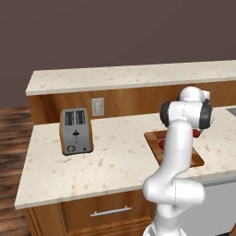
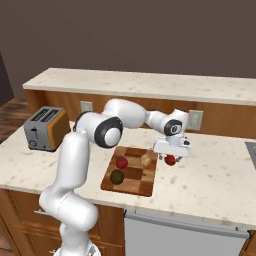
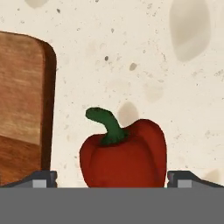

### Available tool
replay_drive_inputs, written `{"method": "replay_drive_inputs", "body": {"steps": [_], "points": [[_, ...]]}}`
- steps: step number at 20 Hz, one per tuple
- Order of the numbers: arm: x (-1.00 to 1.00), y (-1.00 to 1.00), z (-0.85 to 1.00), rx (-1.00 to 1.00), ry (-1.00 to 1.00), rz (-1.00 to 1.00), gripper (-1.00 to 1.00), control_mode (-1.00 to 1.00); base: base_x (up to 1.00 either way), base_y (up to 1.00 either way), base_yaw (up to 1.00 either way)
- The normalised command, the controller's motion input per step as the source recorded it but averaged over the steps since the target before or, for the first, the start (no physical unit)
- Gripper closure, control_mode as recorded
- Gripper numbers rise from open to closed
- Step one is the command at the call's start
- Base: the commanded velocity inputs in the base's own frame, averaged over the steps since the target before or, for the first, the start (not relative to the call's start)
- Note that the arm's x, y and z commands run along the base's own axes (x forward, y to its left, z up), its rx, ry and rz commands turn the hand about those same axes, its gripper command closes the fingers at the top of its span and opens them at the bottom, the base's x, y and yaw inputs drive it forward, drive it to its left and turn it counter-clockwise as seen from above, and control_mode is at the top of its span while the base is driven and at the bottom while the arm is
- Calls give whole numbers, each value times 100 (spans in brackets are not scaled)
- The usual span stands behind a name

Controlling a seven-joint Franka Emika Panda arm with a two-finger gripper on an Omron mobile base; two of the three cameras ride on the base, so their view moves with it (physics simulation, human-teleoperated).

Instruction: Place the avocado, onion, tomato, and bell pepper on the cutting board.

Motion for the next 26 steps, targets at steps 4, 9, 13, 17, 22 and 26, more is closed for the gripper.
{"method": "replay_drive_inputs", "body": {"steps": [4,9,13,17,22,26], "points": [[9,3,-31,0,7,0,-100,-100,0,0,0],[0,14,-42,0,12,0,100,-100,0,0,0],[-1,0,18,0,0,0,100,-100,0,0,0],[-11,51,66,0,-2,4,100,-100,0,0,0],[-29,88,76,0,0,8,100,-100,0,0,0],[-60,74,58,0,0,9,100,-100,0,0,0]]}}
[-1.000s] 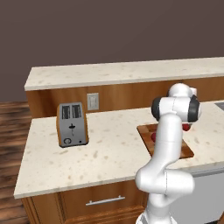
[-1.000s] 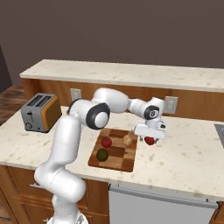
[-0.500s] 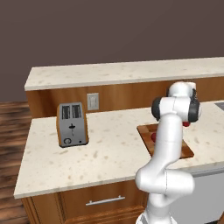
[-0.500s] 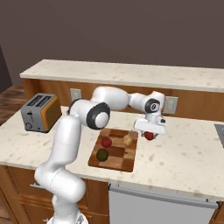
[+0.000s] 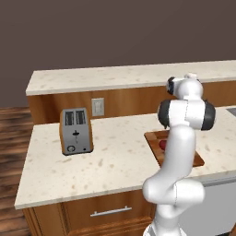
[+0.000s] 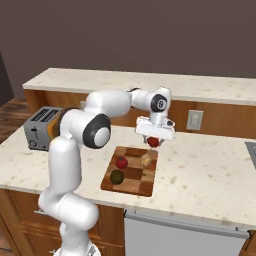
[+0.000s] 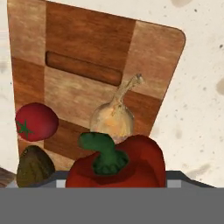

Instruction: Place the avocado, onion, tomato, and bell pepper on the cutting board.

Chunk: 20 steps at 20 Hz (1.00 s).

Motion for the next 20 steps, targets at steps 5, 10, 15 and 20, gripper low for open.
{"method": "replay_drive_inputs", "body": {"steps": [5,10,15,20], "points": [[-53,42,14,0,0,6,100,-100,0,0,0],[-16,1,-45,0,0,3,100,-100,0,0,0],[-21,0,-50,0,0,6,100,-100,0,0,0],[-48,0,-24,1,0,2,100,-100,0,0,0]]}}
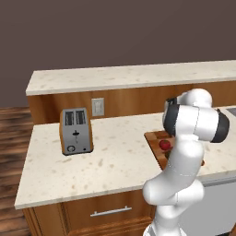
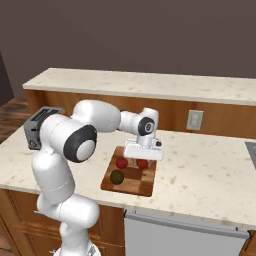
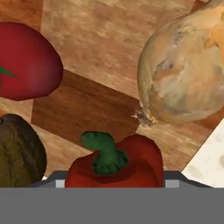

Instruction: Place the avocado, onion, tomato, and bell pepper on the cutting board.

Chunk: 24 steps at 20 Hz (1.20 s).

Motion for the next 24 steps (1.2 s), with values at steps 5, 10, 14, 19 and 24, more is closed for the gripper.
{"method": "replay_drive_inputs", "body": {"steps": [5,10,14,19,24], "points": [[-38,0,-21,2,0,1,100,-100,0,0,0],[-16,6,-37,0,1,1,100,-100,0,0,0],[0,7,-54,0,8,1,100,-100,0,0,0],[3,1,-43,0,5,2,100,-100,0,0,0],[-8,0,-27,0,4,4,-100,-100,0,0,0]]}}
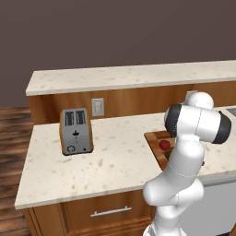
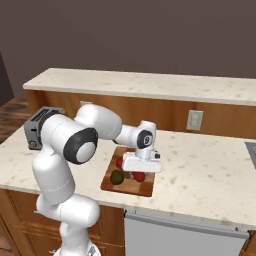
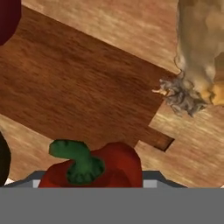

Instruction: Place the avocado, onion, tomato, and bell pepper on the cutting board.

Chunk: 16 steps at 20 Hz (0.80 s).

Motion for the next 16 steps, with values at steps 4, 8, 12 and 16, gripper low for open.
{"method": "replay_drive_inputs", "body": {"steps": [4,8,12,16], "points": [[-27,1,0,0,0,6,-100,-100,0,0,0],[-16,5,0,0,0,10,-100,-100,0,0,0],[-12,9,5,0,-1,10,-100,-100,0,0,0],[-8,18,20,0,-3,7,-100,-100,0,0,0]]}}
